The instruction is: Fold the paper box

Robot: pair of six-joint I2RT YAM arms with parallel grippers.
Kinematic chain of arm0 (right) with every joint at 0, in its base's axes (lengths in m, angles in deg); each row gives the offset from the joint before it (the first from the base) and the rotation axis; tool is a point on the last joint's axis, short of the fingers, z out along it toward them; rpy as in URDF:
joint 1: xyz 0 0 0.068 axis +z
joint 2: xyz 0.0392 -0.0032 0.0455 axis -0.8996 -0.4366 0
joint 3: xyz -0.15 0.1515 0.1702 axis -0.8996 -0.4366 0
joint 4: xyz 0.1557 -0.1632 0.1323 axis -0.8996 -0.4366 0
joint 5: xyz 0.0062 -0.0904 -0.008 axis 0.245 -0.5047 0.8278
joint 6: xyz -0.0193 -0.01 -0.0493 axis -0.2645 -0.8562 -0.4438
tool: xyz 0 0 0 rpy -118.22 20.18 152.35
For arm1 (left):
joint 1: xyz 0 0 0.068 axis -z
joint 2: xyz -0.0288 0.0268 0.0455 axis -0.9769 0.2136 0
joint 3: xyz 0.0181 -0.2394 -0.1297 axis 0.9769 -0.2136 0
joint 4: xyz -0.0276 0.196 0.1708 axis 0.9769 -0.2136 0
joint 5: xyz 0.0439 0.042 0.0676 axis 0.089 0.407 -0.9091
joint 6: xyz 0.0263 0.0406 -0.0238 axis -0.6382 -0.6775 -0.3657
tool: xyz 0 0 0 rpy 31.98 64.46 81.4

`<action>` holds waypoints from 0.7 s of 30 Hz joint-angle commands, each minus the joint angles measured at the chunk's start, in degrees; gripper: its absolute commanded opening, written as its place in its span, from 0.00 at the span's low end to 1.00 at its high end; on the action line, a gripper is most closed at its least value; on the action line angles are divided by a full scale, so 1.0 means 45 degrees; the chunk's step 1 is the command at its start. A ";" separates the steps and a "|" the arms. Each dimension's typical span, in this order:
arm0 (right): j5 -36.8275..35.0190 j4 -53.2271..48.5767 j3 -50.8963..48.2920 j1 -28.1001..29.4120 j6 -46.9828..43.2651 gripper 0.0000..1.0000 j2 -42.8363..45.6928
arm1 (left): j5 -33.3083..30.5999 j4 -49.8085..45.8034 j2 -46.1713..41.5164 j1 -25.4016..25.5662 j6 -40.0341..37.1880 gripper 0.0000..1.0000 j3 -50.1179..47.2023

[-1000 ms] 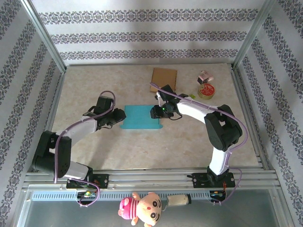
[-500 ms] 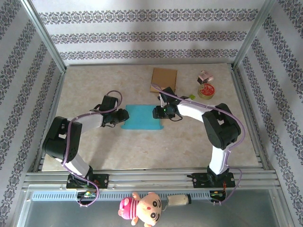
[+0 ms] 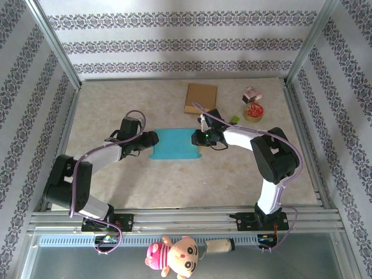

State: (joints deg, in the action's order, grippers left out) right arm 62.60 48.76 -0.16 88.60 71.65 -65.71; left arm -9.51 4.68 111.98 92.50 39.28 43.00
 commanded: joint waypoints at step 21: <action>0.3147 0.2915 -0.2986 -0.2483 0.0399 0.15 -0.1008 | 0.4956 0.6014 0.3718 -0.0894 0.3435 0.71 -0.0181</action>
State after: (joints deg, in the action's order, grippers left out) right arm 80.96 67.62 -10.96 77.72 73.66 -66.81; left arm 9.83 24.44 126.36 88.80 51.06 42.26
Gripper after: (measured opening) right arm 0.152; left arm 0.711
